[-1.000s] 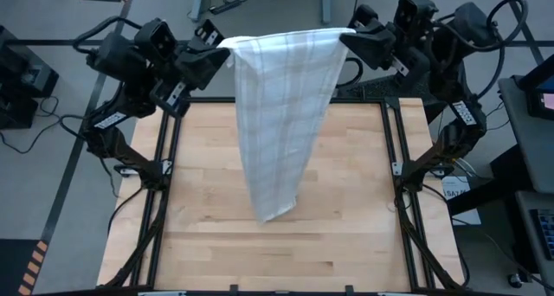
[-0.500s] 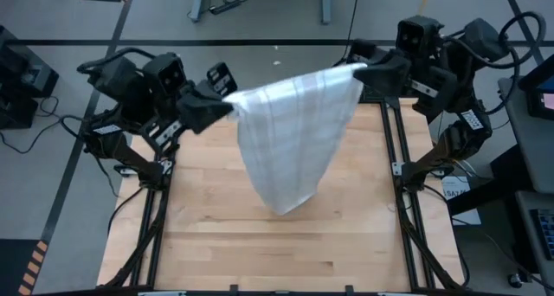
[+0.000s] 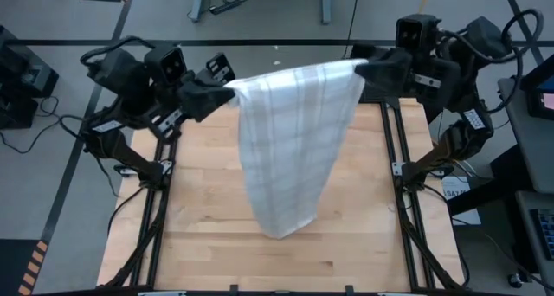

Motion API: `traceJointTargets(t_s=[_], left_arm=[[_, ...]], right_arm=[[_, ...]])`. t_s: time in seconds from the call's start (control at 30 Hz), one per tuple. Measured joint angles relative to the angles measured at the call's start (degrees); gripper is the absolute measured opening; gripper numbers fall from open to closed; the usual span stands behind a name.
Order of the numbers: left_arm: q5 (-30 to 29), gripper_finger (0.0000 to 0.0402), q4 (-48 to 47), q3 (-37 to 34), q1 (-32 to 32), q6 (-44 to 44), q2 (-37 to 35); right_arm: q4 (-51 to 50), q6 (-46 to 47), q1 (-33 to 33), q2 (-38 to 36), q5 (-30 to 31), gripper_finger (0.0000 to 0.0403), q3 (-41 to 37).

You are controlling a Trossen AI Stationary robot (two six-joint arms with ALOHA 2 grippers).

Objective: Roll towel into tight, uniform cylinder
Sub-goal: Roll the white towel

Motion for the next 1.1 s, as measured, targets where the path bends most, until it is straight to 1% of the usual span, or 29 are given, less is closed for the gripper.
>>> traceJointTargets(t_s=[0.13, 0.23, 0.43, 0.5, 0.57, 0.67, 0.73, 0.9, 1.0, 1.1], left_arm=[[0.3, 0.0001, -4.5, 0.1, 5.0, 2.4, -0.4], [0.3, 0.0001, -9.0, 0.1, 9.4, 4.4, -1.0], [0.2, 0.0001, -23.8, 0.1, 18.2, 10.2, -1.8], [0.2, 0.0001, -26.0, 0.0, 20.5, 11.5, -1.6], [0.3, 0.0001, -25.7, 0.0, 22.2, 11.8, -1.4], [1.6, 0.0001, -22.0, 0.0, 24.0, 11.5, -1.2], [2.6, 0.0001, -18.5, 0.0, 24.3, 11.5, -1.2], [5.6, 0.0002, -11.0, -0.1, 24.1, 10.9, -1.1], [6.3, 0.0002, -8.6, -0.1, 23.7, 8.6, -1.0], [6.5, 0.0002, -8.1, -0.1, 22.6, 8.3, -1.0]], right_arm=[[-5.3, -3.6, -4.7, -0.3, 0.2, 0.0004, 0.2], [-9.7, -8.7, -8.4, -0.1, 0.7, 0.0004, 0.2], [-19.2, -20.5, -14.7, 0.8, 5.0, 0.0004, 0.1], [-21.2, -23.1, -16.8, 1.1, 6.0, 0.0004, 0.1], [-21.6, -24.8, -18.7, 1.6, 6.4, 0.0004, 0.1], [-18.7, -26.1, -20.8, 2.5, 6.3, 0.0004, 0.1], [-16.6, -26.2, -22.2, 2.5, 6.1, 0.0004, 0.0], [-10.5, -26.1, -23.1, 2.4, 5.6, 0.0004, 0.0], [-6.7, -24.6, -23.1, 2.4, 3.7, 0.0004, 0.0], [-2.7, -21.5, -22.9, 2.3, 0.6, 0.0004, 0.0]])
